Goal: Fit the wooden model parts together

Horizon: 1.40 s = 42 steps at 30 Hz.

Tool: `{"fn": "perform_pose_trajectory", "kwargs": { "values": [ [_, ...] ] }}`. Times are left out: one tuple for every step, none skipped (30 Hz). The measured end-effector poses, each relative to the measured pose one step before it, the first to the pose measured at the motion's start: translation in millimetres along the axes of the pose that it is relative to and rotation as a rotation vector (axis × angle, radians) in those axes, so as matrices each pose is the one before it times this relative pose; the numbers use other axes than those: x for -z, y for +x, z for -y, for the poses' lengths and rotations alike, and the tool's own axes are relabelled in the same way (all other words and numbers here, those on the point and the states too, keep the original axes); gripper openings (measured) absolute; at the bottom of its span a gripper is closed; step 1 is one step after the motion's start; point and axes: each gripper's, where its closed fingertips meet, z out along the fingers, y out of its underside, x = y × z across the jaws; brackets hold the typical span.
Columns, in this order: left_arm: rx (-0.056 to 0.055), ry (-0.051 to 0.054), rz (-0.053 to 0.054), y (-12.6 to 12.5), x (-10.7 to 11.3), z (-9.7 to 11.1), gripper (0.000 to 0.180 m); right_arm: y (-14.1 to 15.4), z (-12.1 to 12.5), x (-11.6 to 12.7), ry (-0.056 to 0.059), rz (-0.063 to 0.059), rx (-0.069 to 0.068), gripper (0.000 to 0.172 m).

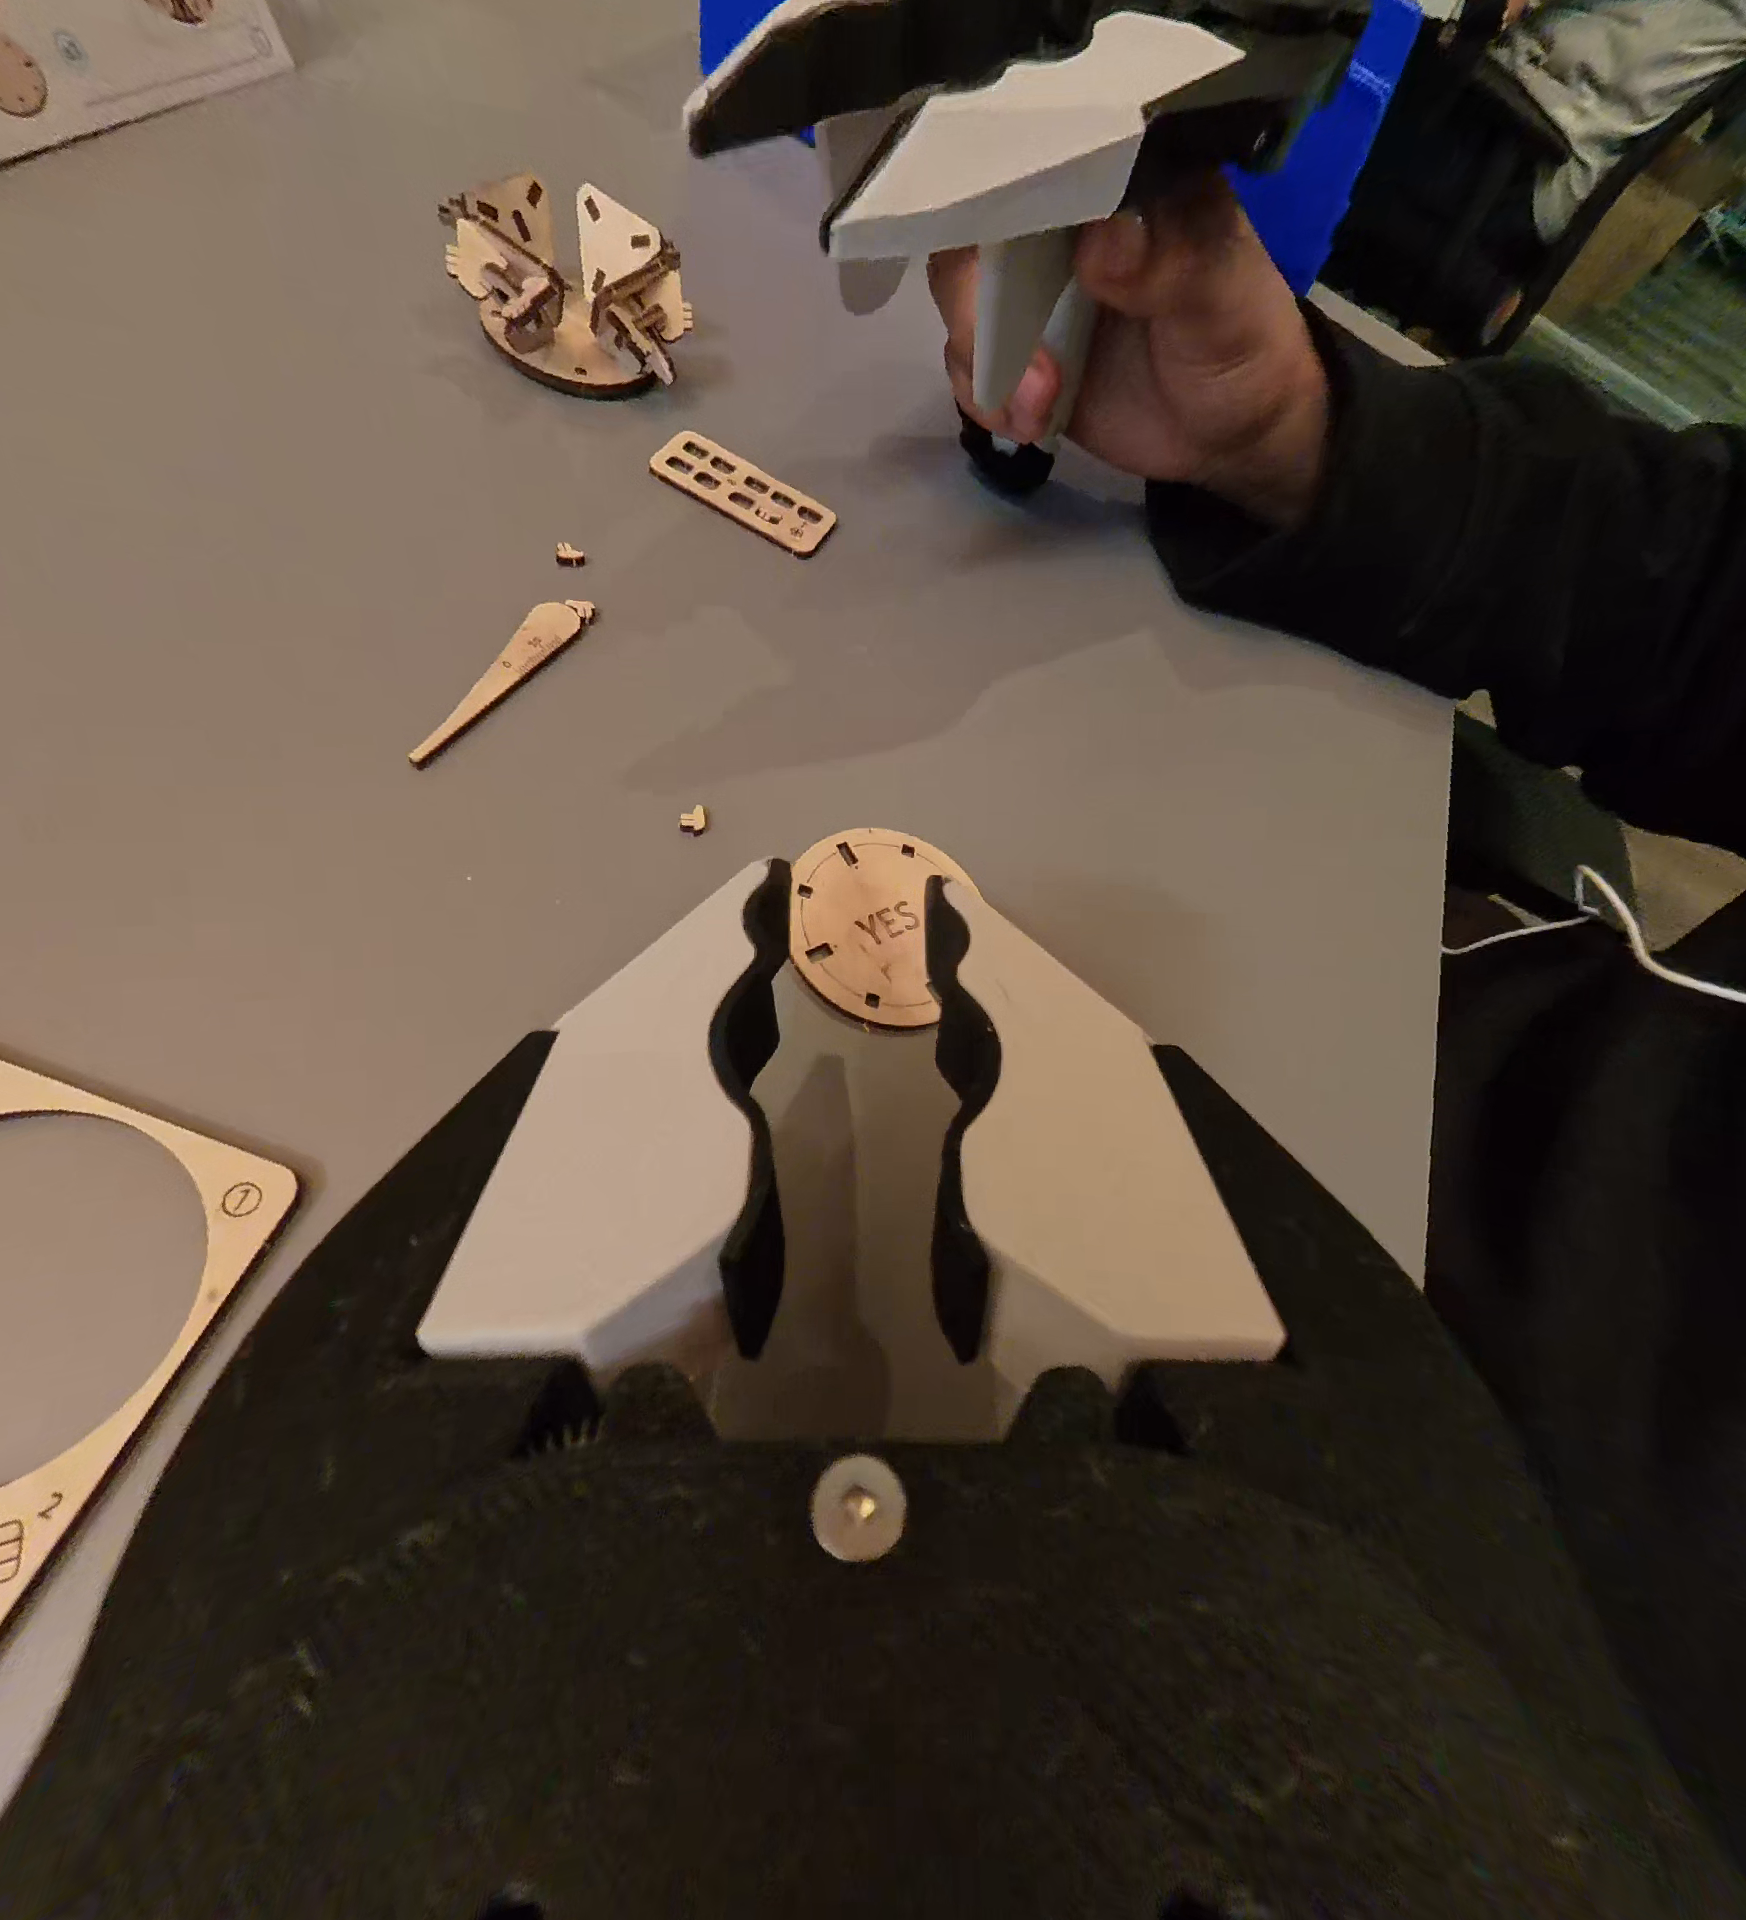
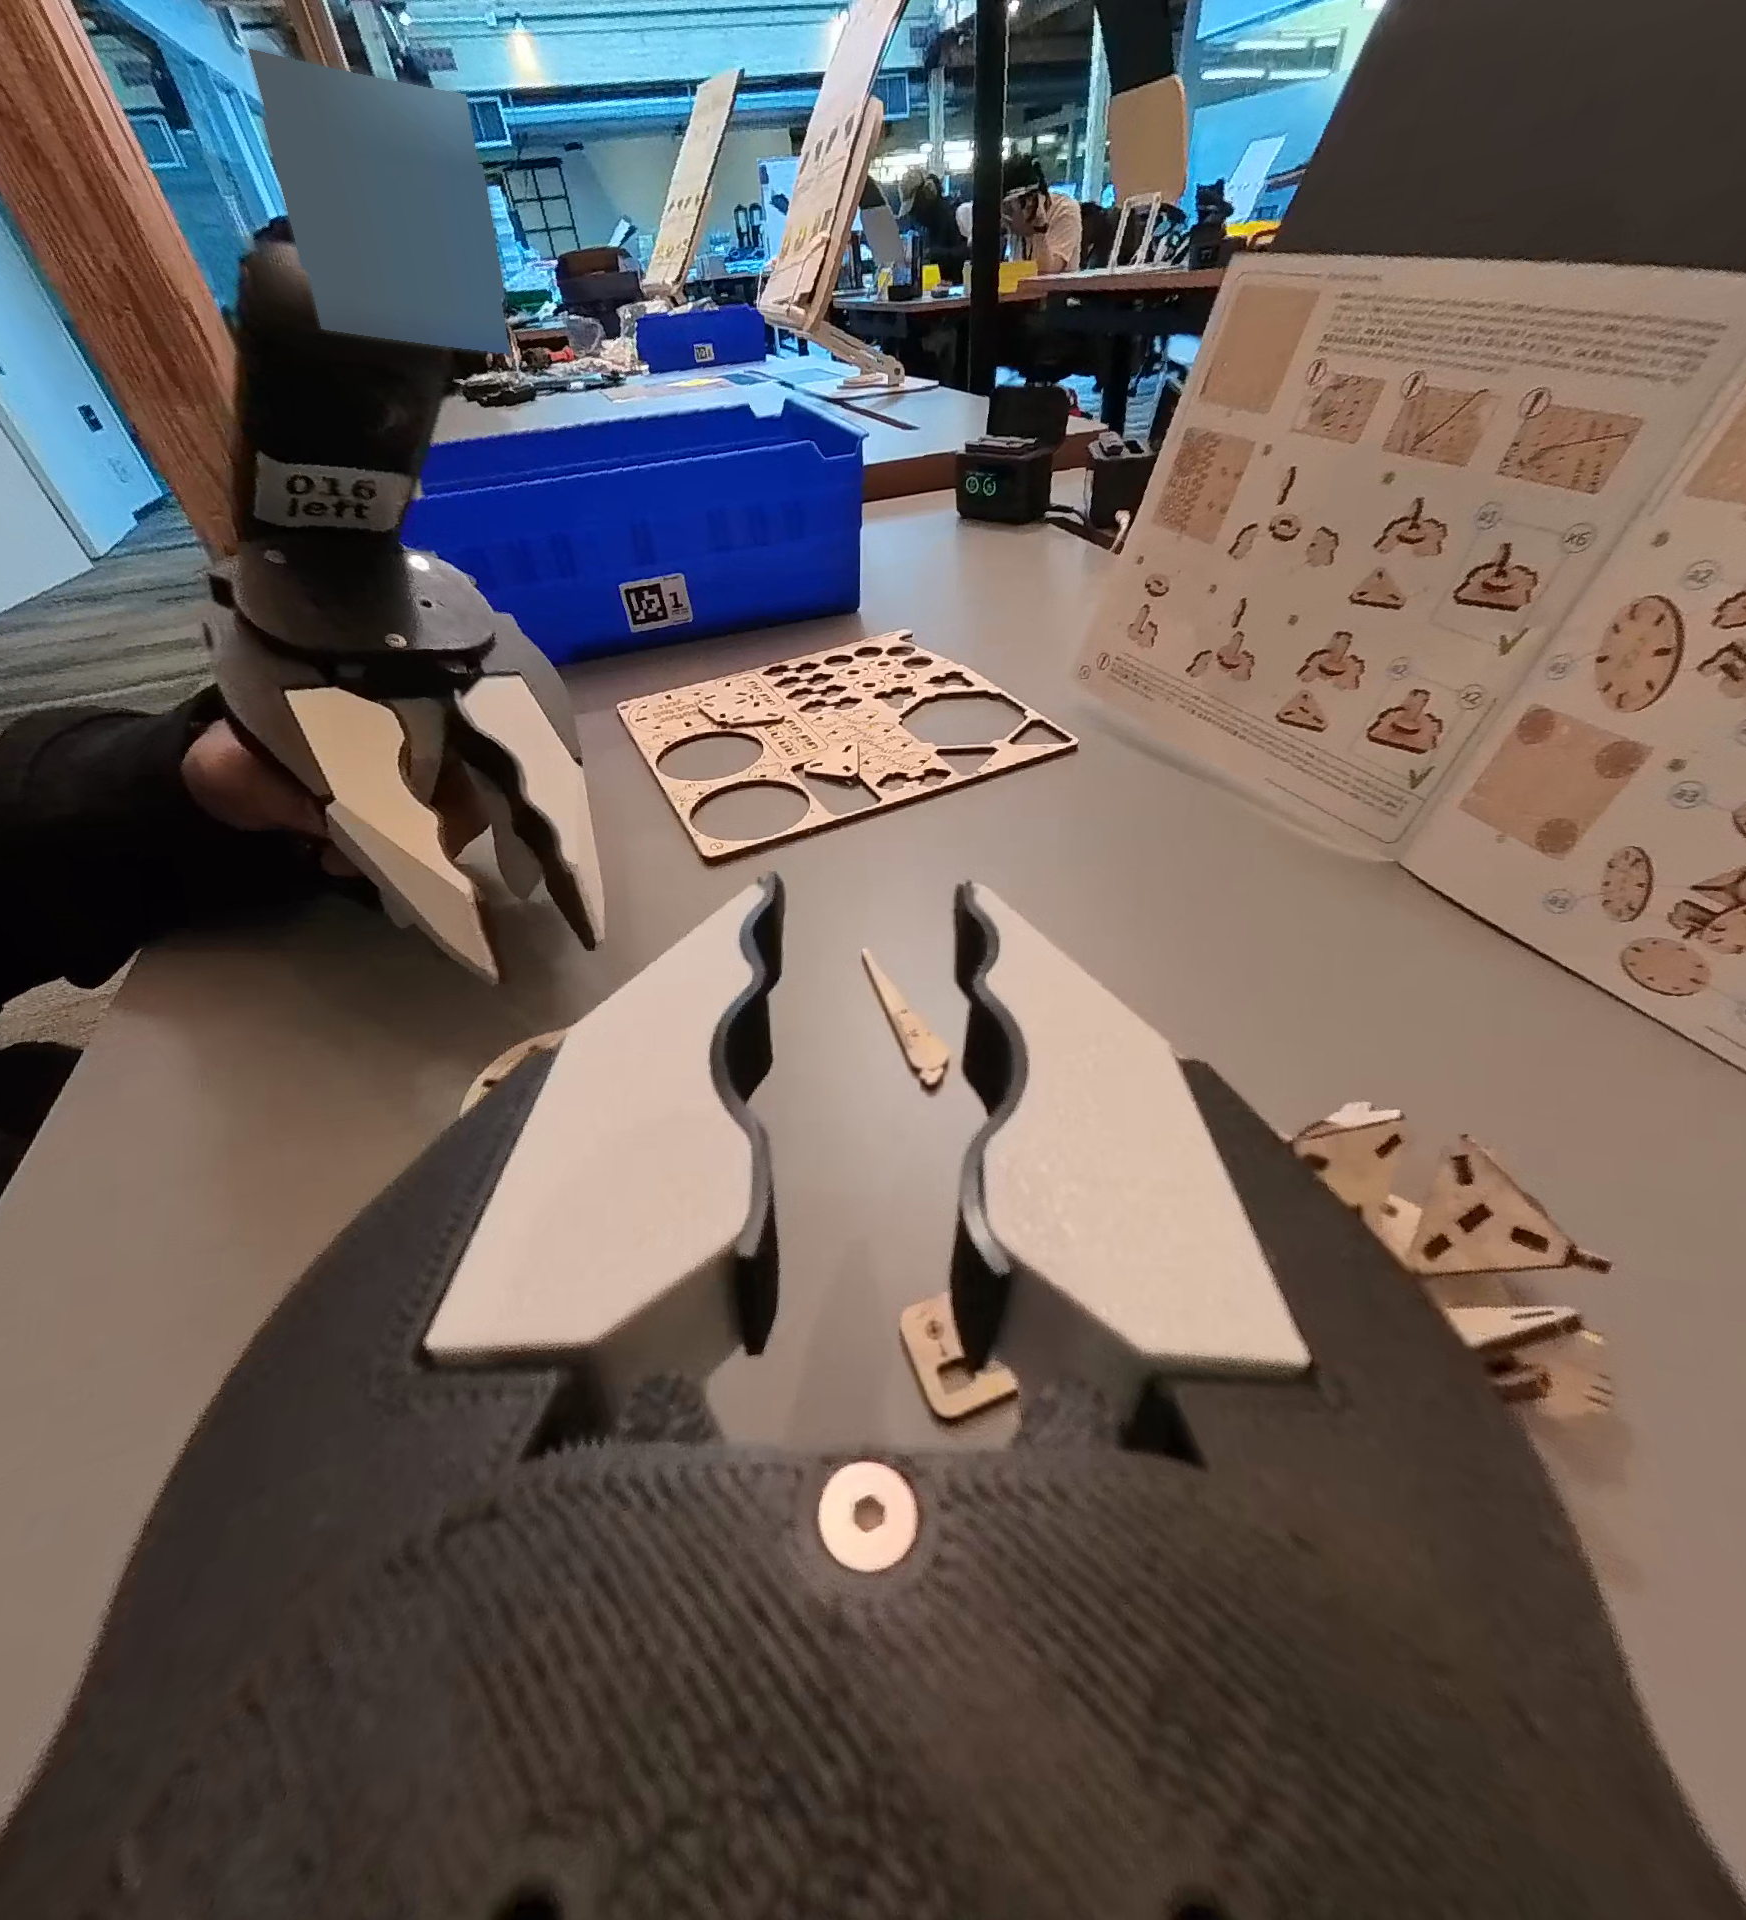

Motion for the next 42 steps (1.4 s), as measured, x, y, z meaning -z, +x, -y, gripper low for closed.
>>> {"fn": "perform_pose_trajectory", "kwargs": {
  "values": [
    [0.0117,-0.0052,-0.0111,0.38,-0.27,-0.96,0.027,0.83,2.85,1.94,0.0141,-0.0007,0.0006,0.032],
    [0.0020,-0.0022,-0.0113,1.18,-0.04,-0.35,0.046,0.88,2.76,1.93,0.0138,-0.0010,0.0005,0.033],
    [-0.0189,0.0087,-0.0234,4.54,0.61,1.11,0.069,1.03,2.17,1.63,0.0112,-0.0025,0.0003,0.034],
    [-0.0253,0.0096,-0.0131,4.03,1.05,1.09,0.087,1.39,1.34,1.29,0.0067,-0.0043,-0.0006,0.034],
    [-0.0195,0.0014,0.0094,1.06,0.79,-0.13,0.091,1.47,0.52,0.73,0.0023,-0.0045,-0.0022,0.034],
    [-0.0146,-0.0135,0.0071,1.09,0.11,-2.41,0.091,0.84,-0.19,0.32,-0.0001,-0.0020,-0.0028,0.035],
    [-0.0064,-0.0239,-0.0036,2.36,-0.78,-4.08,0.091,0.00,-0.21,-0.12,0.0003,0.0017,-0.0033,0.035],
    [0.0015,-0.0287,-0.0052,2.02,-1.63,-4.61,0.091,-0.55,-0.25,-0.56,0.0007,0.0033,-0.0037,0.035],
    [0.0027,-0.0278,0.0018,0.77,-2.12,-4.02,0.090,-1.18,-0.37,-0.70,-0.0014,0.0045,-0.0015,0.035],
    [-0.0014,-0.0275,0.0111,-0.47,-2.61,-3.55,0.090,-1.30,-0.15,-0.52,-0.0037,0.0034,0.0042,0.035],
    [-0.0072,-0.0306,0.0123,-0.09,-2.85,-3.78,0.090,-0.51,0.42,0.30,-0.0068,-0.0039,0.0146,0.035],
    [-0.0061,-0.0343,0.0145,0.10,-3.03,-4.50,0.090,1.31,1.84,1.83,-0.0071,-0.0186,0.0305,0.035],
    [-0.0025,-0.0331,0.0126,1.18,-2.75,-4.92,0.090,3.14,3.88,3.53,0.0008,-0.0312,0.0427,0.034],
    [-0.0020,-0.0229,0.0029,3.63,-2.11,-3.88,0.091,4.17,5.56,4.88,0.0100,-0.0353,0.0413,0.033],
    [-0.0070,0.0031,-0.0004,5.12,-0.11,-0.47,0.090,4.66,6.14,5.21,0.0163,-0.0328,0.0300,0.032],
    [0.0040,0.0038,-0.0190,7.48,0.00,-0.83,0.090,4.03,5.77,4.65,0.0185,-0.0250,0.0152,0.032],
    [0.0148,0.0072,-0.0293,8.46,-0.14,-0.35,0.089,3.10,4.91,3.67,0.0188,-0.0150,0.0019,0.032],
    [0.0158,0.0090,-0.0406,9.81,-0.70,0.19,0.089,2.24,3.72,2.46,0.0165,-0.0068,-0.0079,0.032],
    [0.0093,0.0074,-0.0478,11.06,-1.64,0.54,0.089,1.66,2.25,1.61,0.0106,-0.0027,-0.0122,0.032],
    [-0.0020,0.0034,-0.0429,10.34,-2.48,0.53,0.089,1.29,1.06,0.83,0.0053,-0.0005,-0.0125,0.032],
    [-0.0158,-0.0007,-0.0169,6.38,-2.69,0.57,0.089,0.92,0.51,0.49,0.0030,0.0002,-0.0109,0.032],
    [-0.0221,-0.0025,0.0171,0.72,-1.48,0.56,0.089,0.50,0.44,0.39,0.0036,0.0002,-0.0077,0.033],
    [-0.0226,0.0002,0.0232,-1.43,0.01,0.65,0.089,0.28,0.20,0.17,0.0037,-0.0010,-0.0038,0.033],
    [-0.0146,0.0067,0.0157,-1.74,1.14,1.29,0.087,0.17,-0.74,-0.11,-0.0003,-0.0023,-0.0016,0.033],
    [-0.0021,0.0157,0.0057,-2.12,2.10,2.28,0.085,-0.23,-1.50,-0.56,-0.0050,-0.0005,-0.0006,0.032],
    [0.0102,0.0237,0.0009,-3.09,2.86,3.32,0.083,-0.74,-1.85,-0.99,-0.0069,0.0015,0.0001,0.032],
    [0.0192,0.0278,0.0043,-4.62,3.36,3.82,0.080,-1.13,-1.86,-1.21,-0.0079,0.0028,0.0012,0.032],
    [0.0206,0.0297,0.0106,-6.26,3.32,4.30,0.078,-1.33,-2.14,-1.51,-0.0087,0.0030,0.0019,0.032],
    [0.0147,0.0282,0.0142,-6.87,2.99,4.34,0.075,-1.35,-2.43,-1.54,-0.0095,0.0035,0.0015,0.032],
    [0.0126,0.0219,0.0216,-8.18,2.32,3.95,0.071,-1.44,-2.32,-1.69,-0.0095,0.0044,-0.0001,0.032],
    [0.0105,0.0147,0.0217,-8.41,1.52,3.52,0.069,-1.63,-2.07,-1.63,-0.0086,0.0050,-0.0018,0.032],
    [0.0060,0.0095,0.0153,-7.35,0.66,3.82,0.067,-1.37,-1.94,-1.49,-0.0076,0.0043,-0.0026,0.032],
    [0.0054,0.0047,0.0178,-7.52,-0.06,4.13,0.062,-1.25,-1.61,-1.21,-0.0066,0.0033,-0.0022,0.032],
    [0.0027,-0.0038,0.0222,-8.16,-0.88,3.69,0.057,-1.37,-1.23,-1.22,-0.0054,0.0043,-0.0009,0.032],
    [-0.0055,-0.0126,0.0225,-7.83,-1.64,2.83,0.052,-1.35,-0.96,-0.96,-0.0041,0.0042,0.0000,0.032],
    [-0.0121,-0.0243,0.0251,-7.61,-2.52,1.22,0.043,-1.16,-0.79,-0.85,-0.0036,0.0029,0.0000,0.032],
    [-0.0174,-0.0362,0.0175,-6.05,-3.57,-0.69,0.031,-1.16,-0.86,-0.81,-0.0033,0.0038,-0.0010,0.032],
    [-0.0196,-0.0460,0.0050,-3.78,-4.45,-2.46,0.021,-1.30,-0.93,-0.97,-0.0031,0.0051,-0.0026,0.031],
    [-0.0152,-0.0445,0.0120,-4.22,-5.30,-2.58,0.020,-1.35,-1.10,-0.94,-0.0036,0.0059,-0.0037,0.031],
    [-0.0159,-0.0342,0.0221,-5.02,-5.19,-1.68,0.020,-1.38,-1.17,-1.17,-0.0043,0.0064,-0.0036,0.031],
    [-0.0187,-0.0232,0.0279,-4.95,-4.71,-0.63,0.020,-1.44,-1.19,-1.03,-0.0044,0.0064,-0.0024,0.031],
    [-0.0159,-0.0150,0.0341,-5.11,-3.97,-0.18,0.020,-1.29,-1.28,-1.05,-0.0044,0.0059,-0.0015,0.031]
  ]
}}
